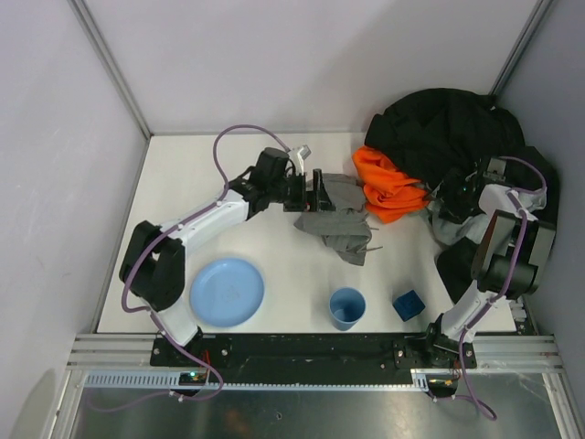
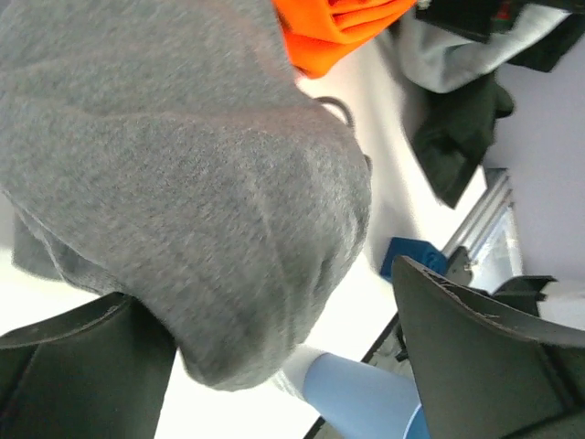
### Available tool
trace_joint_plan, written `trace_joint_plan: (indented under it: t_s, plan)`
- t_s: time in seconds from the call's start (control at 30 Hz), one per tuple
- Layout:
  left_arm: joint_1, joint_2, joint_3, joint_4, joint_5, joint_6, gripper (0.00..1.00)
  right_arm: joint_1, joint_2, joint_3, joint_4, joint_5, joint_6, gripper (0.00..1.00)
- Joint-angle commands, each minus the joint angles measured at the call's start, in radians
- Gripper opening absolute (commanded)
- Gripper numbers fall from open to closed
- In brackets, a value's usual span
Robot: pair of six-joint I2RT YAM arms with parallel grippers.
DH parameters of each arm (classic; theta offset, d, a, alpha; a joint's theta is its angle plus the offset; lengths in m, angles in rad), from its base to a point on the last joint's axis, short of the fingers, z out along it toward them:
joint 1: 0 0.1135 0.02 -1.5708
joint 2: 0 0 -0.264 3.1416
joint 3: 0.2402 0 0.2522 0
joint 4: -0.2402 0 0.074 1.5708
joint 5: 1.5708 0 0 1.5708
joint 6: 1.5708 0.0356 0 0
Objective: Pick out a specific cloth from the pile
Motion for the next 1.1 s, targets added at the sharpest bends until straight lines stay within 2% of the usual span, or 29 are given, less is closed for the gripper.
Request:
trace_joint_plan:
  t_s: [0.0,0.1,0.33,0.47,0.7,0.8,1.07]
  plan:
    - [-0.017,-0.037,-0.007,-0.110,-0.169,0.127,0.98,-0.025,-0.093,-0.068,-0.048,0.048,-0.028,0.83]
    - [-0.018,-0.050,0.002,-0.183,-0.260,0.175,0.99,-0.027,-0.119,-0.079,-0.052,0.048,-0.031,0.88]
    - [-0.020,-0.030,-0.010,-0.272,-0.398,0.222,1.00,-0.033,-0.127,-0.091,-0.069,0.060,-0.037,0.90]
    - [-0.021,0.038,0.003,-0.274,-0.379,0.222,1.00,-0.036,-0.135,-0.101,-0.063,0.039,-0.038,0.91]
    - [-0.033,0.216,0.117,-0.272,-0.313,0.202,1.00,-0.036,-0.184,-0.114,-0.066,0.009,-0.041,0.95]
    - [-0.048,0.280,0.174,-0.270,-0.295,0.197,1.00,-0.036,-0.228,-0.132,-0.067,0.000,-0.051,0.99]
    - [-0.093,0.396,0.267,-0.240,-0.268,0.177,1.00,-0.030,-0.348,-0.193,-0.074,-0.031,-0.046,0.99]
